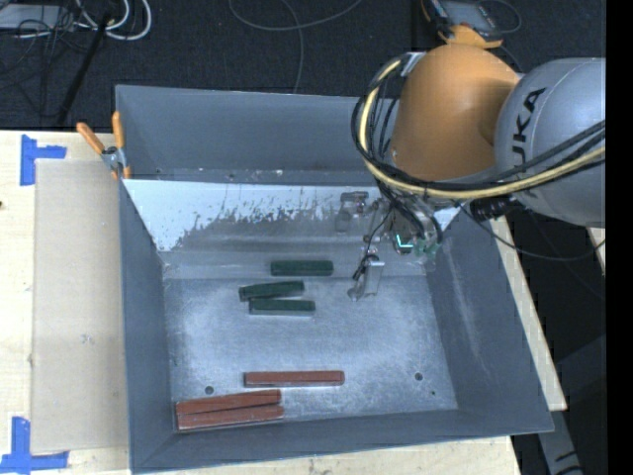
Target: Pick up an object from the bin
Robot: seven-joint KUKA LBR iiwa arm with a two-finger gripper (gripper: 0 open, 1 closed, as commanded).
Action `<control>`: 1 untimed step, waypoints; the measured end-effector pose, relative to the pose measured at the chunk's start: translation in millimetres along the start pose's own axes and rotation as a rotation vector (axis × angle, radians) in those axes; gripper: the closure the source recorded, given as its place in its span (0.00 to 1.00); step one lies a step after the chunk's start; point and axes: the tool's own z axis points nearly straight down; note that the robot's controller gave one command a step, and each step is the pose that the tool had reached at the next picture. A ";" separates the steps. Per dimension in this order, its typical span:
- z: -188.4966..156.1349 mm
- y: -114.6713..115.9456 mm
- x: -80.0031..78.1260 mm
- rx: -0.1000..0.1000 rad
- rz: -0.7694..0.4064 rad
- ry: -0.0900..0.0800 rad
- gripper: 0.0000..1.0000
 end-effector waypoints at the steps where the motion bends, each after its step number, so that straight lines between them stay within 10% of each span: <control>1: 135.5 48.4 7.3 0.000 -0.158 0.000 0.00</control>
Offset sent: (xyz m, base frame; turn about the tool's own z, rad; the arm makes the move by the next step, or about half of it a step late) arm -0.0062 0.0471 -0.1303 -0.1575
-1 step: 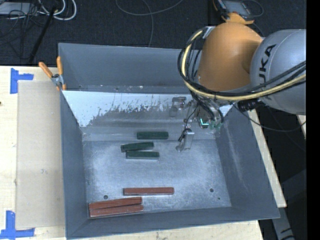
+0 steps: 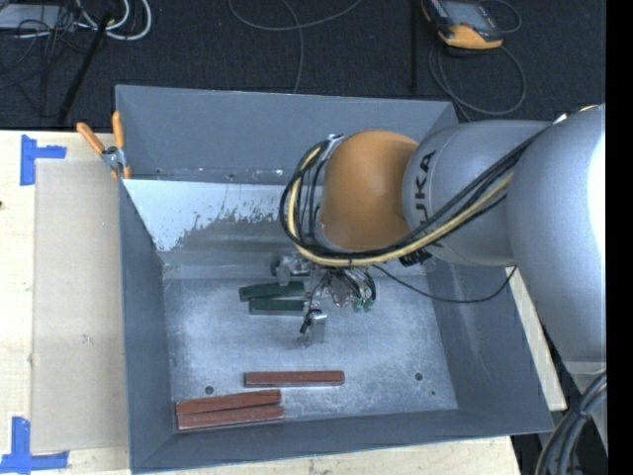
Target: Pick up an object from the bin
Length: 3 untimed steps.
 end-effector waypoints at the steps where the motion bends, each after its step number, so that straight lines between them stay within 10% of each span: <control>1: 22.4 6.5 -19.7 0.002 -0.068 -0.012 0.00; 2: 20.4 6.9 -20.6 0.001 -0.065 -0.015 1.00; 3: -138.5 24.6 -5.1 0.003 -0.304 -0.016 1.00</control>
Offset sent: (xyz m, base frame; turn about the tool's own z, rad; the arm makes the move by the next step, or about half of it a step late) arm 0.0167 0.0102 -0.0228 -0.0708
